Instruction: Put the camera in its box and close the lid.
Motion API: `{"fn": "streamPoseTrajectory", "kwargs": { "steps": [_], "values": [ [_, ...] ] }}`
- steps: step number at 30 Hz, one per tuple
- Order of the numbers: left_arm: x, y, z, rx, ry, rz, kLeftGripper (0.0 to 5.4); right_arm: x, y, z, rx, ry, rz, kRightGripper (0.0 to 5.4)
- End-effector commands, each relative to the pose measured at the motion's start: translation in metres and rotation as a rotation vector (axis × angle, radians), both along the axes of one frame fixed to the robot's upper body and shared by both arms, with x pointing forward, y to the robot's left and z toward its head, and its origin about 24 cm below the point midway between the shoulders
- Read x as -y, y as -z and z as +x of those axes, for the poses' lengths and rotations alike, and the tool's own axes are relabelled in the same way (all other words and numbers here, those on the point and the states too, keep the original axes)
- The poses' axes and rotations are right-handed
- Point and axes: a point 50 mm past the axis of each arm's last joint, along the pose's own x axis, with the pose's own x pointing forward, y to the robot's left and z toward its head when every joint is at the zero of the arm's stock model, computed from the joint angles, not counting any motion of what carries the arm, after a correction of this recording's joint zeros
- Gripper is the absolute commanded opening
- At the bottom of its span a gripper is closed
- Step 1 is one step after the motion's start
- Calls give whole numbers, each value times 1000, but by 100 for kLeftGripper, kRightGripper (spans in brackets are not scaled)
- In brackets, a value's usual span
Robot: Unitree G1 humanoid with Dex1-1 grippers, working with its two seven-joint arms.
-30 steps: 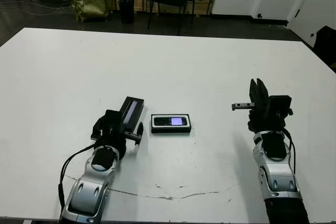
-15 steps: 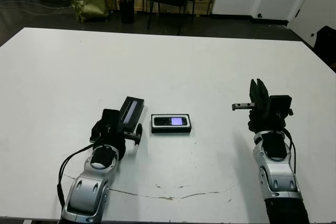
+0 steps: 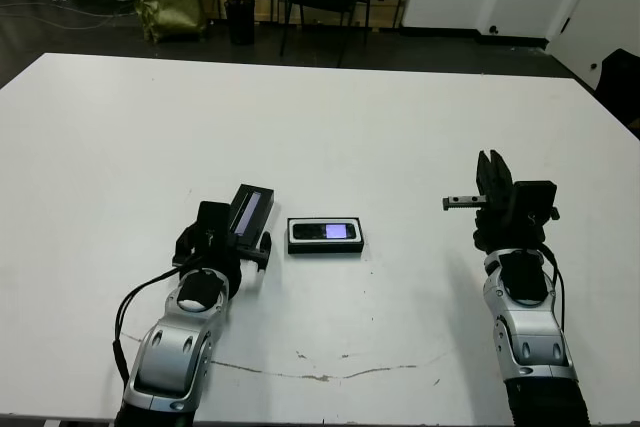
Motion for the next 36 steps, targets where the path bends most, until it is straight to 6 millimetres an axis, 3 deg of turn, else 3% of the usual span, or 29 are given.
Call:
{"fn": "streamPoseTrajectory", "kwargs": {
  "steps": [1, 4, 8, 13, 20, 28, 36],
  "values": [
    [-8, 21, -5, -102, -73, -17, 538, 5, 4, -2, -23, 11, -4, 0],
    [-10, 29, -4, -118, -185, -213, 538, 5, 5, -2, -25, 13, 3, 0],
    [-12, 36, -5, -127, -210, -333, 529, 5, 4, -2, -27, 17, -1, 0],
    [-18, 41, -6, -91, -100, -254, 429, 5, 3, -2, -25, 15, 4, 0],
    [-21, 26, -3, -94, 74, -86, 275, 6, 3, -1, -19, 13, -2, 0],
    [-29, 10, 6, -11, 352, 116, 273, 5, 4, -1, -15, 8, 17, 0],
    [-43, -20, 20, 82, 376, 147, 273, 5, 4, -1, -15, 5, 12, 0]
  ]
}}
